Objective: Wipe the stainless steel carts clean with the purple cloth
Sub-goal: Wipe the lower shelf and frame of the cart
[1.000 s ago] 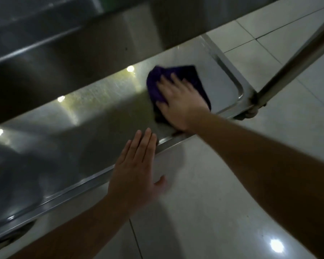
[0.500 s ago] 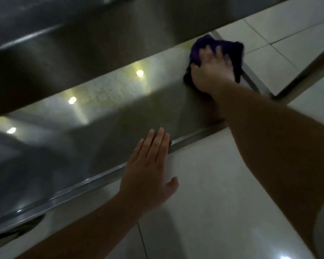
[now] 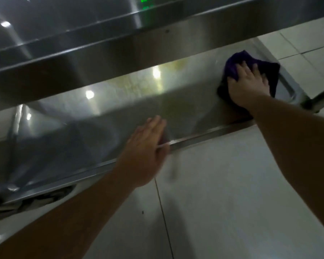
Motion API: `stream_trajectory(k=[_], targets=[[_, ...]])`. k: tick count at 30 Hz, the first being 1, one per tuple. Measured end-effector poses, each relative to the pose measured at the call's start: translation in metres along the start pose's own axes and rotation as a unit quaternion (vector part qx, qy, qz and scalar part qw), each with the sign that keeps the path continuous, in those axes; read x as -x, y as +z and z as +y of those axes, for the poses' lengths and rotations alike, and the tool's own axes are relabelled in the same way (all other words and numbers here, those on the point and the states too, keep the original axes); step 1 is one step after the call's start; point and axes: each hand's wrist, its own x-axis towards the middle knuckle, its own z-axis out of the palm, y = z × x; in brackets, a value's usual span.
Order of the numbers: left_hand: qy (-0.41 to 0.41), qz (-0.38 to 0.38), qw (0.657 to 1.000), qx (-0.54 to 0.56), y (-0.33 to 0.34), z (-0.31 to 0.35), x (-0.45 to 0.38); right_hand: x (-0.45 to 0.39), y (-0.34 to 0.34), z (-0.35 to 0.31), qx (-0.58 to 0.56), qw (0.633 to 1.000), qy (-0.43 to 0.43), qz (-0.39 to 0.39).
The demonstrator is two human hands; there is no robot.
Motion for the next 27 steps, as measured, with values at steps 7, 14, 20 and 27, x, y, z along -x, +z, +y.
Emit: stream_trajectory(k=[7,14,20,27], targets=[[-0.225,0.052,0.969,-0.091,-0.049,-0.121,0.069,0.075,0.087,-0.191,0.017,0.989,-0.149,-0.008],[-0.283,0.067,0.952,-0.1,-0.054,-0.137,0.081,0.071,0.09,-0.191,0.052,0.958,-0.281,-0.033],[-0.322,0.142,0.934,-0.059,-0.046,-0.139,0.107,0.024,0.05,-0.103,-0.014,0.995,0.095,0.028],[-0.317,0.142,0.935,-0.074,-0.045,-0.139,0.109,0.087,0.126,-0.29,0.029,0.987,-0.156,0.022]])
